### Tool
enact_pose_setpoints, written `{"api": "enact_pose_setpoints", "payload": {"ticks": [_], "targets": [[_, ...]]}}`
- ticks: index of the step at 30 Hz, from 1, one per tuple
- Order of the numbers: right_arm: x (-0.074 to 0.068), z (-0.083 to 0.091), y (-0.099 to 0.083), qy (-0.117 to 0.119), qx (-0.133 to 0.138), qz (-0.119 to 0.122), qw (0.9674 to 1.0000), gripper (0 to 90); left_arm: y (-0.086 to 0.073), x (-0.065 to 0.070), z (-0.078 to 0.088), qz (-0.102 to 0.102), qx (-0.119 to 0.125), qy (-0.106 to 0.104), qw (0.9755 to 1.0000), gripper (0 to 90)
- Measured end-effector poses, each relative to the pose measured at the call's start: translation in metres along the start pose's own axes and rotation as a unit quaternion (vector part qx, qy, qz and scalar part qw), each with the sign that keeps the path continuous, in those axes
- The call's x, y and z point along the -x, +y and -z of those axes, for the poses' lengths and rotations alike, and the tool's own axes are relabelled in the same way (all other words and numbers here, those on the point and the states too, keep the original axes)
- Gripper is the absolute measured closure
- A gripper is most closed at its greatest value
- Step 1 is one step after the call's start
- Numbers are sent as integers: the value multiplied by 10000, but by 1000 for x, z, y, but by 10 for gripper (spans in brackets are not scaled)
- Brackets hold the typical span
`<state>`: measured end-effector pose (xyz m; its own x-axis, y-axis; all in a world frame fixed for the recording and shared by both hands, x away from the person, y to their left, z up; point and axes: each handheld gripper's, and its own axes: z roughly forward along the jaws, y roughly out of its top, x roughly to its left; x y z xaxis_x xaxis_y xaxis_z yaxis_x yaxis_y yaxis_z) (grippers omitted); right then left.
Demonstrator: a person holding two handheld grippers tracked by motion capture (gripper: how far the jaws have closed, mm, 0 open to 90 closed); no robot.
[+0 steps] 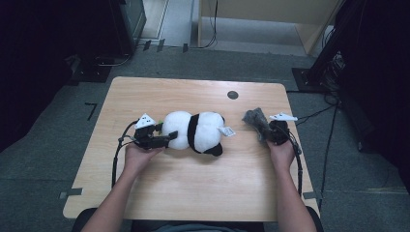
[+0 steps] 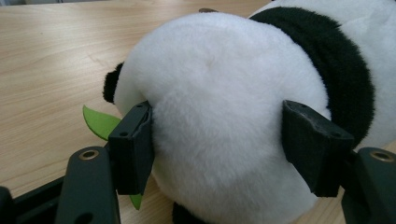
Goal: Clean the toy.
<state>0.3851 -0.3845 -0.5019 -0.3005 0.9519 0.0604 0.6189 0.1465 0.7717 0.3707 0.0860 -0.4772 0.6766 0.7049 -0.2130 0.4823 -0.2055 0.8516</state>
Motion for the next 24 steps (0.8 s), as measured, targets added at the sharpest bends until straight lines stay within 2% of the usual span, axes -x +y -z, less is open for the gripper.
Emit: {"api": "enact_pose_setpoints", "payload": {"ticks": [4, 6, 7, 8, 9, 10, 11, 12, 15, 18, 24], "targets": [[-3, 8, 7, 239, 35, -178, 9996, 753, -1, -1, 1, 40, -23, 0, 10000, 295], [-5, 10, 9, 233, -12, -164, 9996, 753, 0, 0, 1, 50, -43, 16, 10000, 275], [-8, 11, 11, 237, -58, -99, 9997, 753, 0, 0, 1, 68, -62, 38, 10000, 275], [-15, 14, 15, 263, -44, 70, 9996, 754, 0, 0, 1, 115, -75, 19, 9999, 236], [-15, 14, 15, 263, -44, 70, 9996, 754, 1, 0, 2, 147, -86, 11, 9999, 236], [-20, 16, 19, 332, -64, 113, 9994, 754, 2, -2, 2, 258, -142, -21, 9996, 182], [-20, 16, 19, 332, -64, 113, 9994, 754, 2, -2, 2, 258, -142, -21, 9996, 173], [-25, 18, 22, 421, -50, 150, 9990, 753, 5, -3, 4, 350, -146, -116, 9992, 169], [-32, 21, 29, 525, -32, 184, 9984, 752, 6, 0, 5, 239, -136, -151, 9995, 167], [-40, 26, 38, 645, 40, 288, 9975, 750, 6, 3, 0, 5, -252, -63, 9997, 126], [-55, 32, 55, 878, 44, 372, 9954, 748, 5, 1, -3, 73, -181, -124, 9997, 107]]}}
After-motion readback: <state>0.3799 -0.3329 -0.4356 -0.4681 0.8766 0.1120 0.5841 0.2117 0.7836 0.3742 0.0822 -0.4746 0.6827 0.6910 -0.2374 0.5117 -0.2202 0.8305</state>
